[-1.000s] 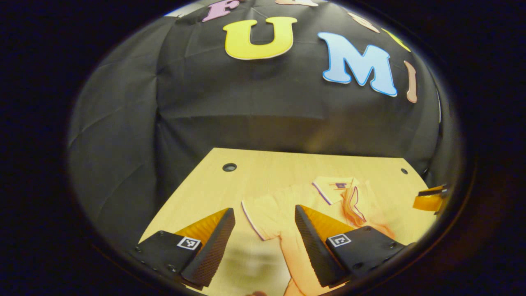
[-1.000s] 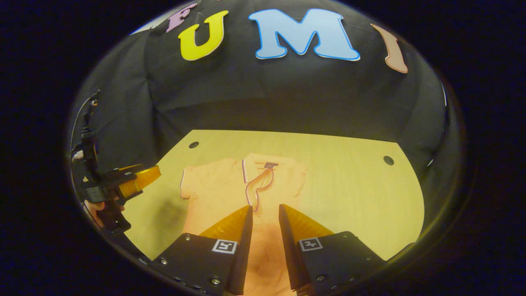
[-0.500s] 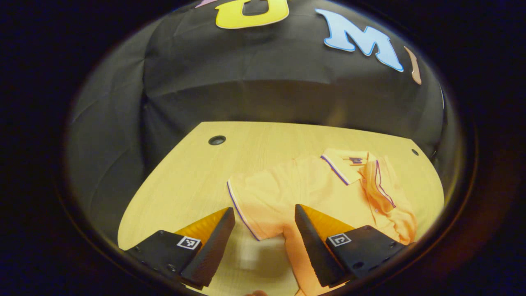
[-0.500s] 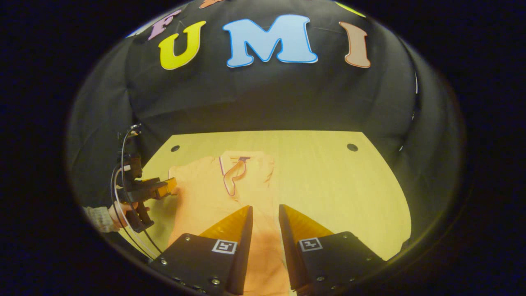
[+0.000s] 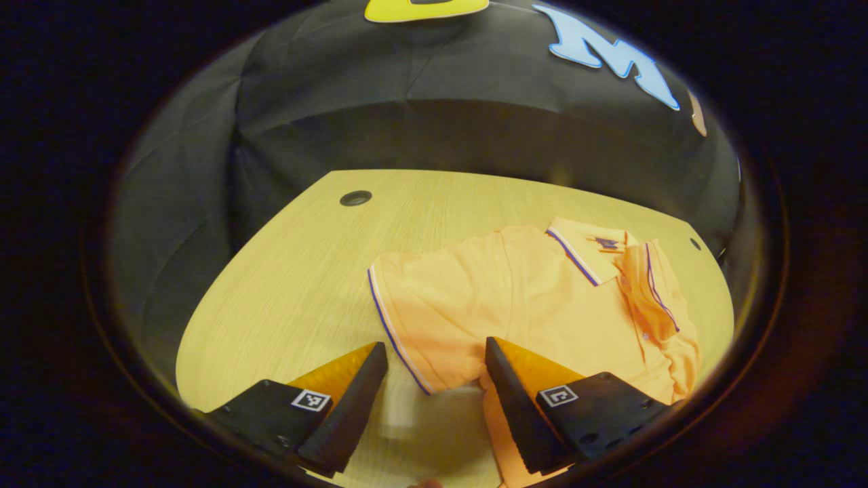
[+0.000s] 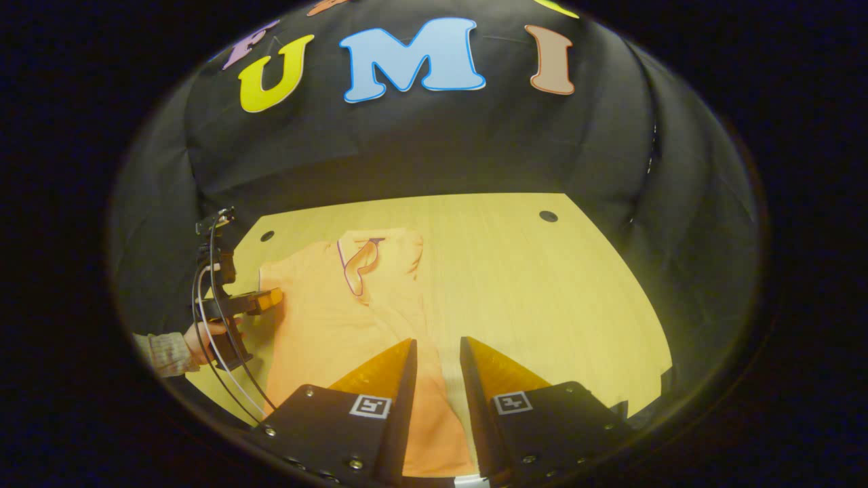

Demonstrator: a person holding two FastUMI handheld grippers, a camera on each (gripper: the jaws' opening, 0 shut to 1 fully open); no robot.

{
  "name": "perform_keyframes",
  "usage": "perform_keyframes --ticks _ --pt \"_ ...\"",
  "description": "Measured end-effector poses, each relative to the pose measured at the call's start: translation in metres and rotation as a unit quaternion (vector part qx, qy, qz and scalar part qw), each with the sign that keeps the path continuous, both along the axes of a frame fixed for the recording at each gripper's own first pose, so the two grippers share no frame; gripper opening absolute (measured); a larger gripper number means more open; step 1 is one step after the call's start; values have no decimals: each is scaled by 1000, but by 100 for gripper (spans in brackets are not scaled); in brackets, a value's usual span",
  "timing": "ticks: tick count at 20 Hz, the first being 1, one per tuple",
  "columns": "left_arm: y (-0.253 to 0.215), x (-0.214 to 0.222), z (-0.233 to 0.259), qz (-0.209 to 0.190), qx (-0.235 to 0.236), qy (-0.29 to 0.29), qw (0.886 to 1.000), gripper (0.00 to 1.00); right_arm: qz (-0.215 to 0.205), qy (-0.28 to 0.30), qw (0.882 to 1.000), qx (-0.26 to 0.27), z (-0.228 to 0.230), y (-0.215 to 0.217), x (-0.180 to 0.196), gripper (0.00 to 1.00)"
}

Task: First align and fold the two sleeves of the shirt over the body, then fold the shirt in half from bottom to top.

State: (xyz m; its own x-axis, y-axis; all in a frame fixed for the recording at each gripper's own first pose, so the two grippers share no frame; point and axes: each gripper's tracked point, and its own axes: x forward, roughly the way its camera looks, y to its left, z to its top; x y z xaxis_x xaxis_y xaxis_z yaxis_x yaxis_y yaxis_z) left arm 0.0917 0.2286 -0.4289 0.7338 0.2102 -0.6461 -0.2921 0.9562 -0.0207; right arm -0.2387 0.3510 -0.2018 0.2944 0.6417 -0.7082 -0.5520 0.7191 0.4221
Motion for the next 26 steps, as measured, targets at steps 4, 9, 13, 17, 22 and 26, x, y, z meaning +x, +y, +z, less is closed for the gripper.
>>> perform_keyframes --ticks 4,9,13,17,22,26 --pt "-6 2 -1 1 20 -14 1000 99 -10 3 1000 -7 -2 -10 0 40" --pt "-9 6 0 1 26 -22 999 47 -8 11 1000 -19 -11 -24 -7 40" --pt "-16 11 1 -9 40 -10 999 17 -11 14 1000 -24 -16 -31 -9 40" --pt "-19 15 6 -20 56 -6 998 16 -11 19 999 -25 -18 -33 -13 40" --pt "-40 24 47 -48 77 -44 995 17 -12 22 1000 -19 -20 -33 -15 40" --pt "-81 41 71 -99 88 -69 989 17 -11 26 999 -14 -24 -30 -15 40"
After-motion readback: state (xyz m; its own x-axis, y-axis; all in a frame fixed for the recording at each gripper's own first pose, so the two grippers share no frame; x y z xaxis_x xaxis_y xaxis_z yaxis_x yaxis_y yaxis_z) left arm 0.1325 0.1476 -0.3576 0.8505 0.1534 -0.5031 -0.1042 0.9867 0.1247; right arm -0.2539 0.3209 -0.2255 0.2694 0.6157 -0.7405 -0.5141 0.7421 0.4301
